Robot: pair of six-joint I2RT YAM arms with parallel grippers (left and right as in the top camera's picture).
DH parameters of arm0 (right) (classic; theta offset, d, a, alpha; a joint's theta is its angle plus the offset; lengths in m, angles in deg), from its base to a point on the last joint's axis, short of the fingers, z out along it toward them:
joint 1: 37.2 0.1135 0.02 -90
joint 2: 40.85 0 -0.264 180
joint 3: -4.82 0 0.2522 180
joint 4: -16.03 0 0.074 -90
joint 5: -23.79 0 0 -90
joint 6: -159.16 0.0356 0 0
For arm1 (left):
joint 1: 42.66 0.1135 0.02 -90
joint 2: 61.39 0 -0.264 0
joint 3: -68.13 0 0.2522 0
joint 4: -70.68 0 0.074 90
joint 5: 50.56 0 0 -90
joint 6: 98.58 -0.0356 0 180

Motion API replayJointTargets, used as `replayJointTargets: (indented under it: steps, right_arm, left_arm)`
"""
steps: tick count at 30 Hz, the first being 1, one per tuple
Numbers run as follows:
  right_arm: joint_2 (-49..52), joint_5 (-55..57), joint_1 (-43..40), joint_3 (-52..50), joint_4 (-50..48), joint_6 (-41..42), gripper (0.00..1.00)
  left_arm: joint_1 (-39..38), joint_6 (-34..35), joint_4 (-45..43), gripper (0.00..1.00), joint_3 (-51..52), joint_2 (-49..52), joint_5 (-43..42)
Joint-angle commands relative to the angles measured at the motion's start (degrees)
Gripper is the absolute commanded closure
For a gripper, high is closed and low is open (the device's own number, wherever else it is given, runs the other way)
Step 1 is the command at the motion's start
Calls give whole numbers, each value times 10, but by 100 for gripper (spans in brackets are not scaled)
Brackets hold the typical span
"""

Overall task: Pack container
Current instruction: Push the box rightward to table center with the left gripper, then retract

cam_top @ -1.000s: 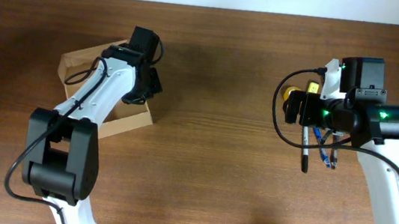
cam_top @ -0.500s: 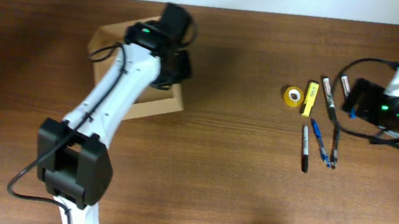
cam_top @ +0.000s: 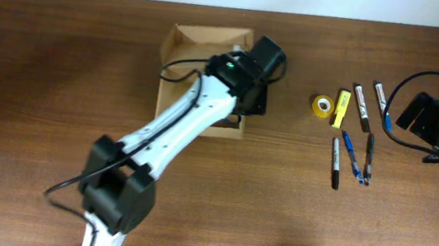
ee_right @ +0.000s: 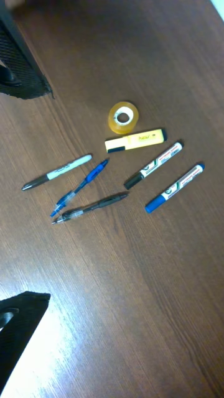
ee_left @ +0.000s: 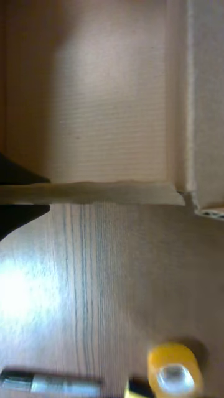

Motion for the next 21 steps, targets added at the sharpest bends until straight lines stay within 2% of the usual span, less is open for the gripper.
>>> replayJointTargets:
  steps: [1, 10, 21]
  right_arm:
    - [1, 5, -3, 10, 7, 5, 1]
    - [1, -11, -3, 10, 13, 5, 1]
    - [1, -11, -3, 10, 13, 5, 1]
  left_arm:
    - [-5, -8, 1, 98, -37, 59, 18]
    - [-5, -31, -4, 98, -155, 155, 21]
    - [-5, 8, -7, 99, -209, 201, 21]
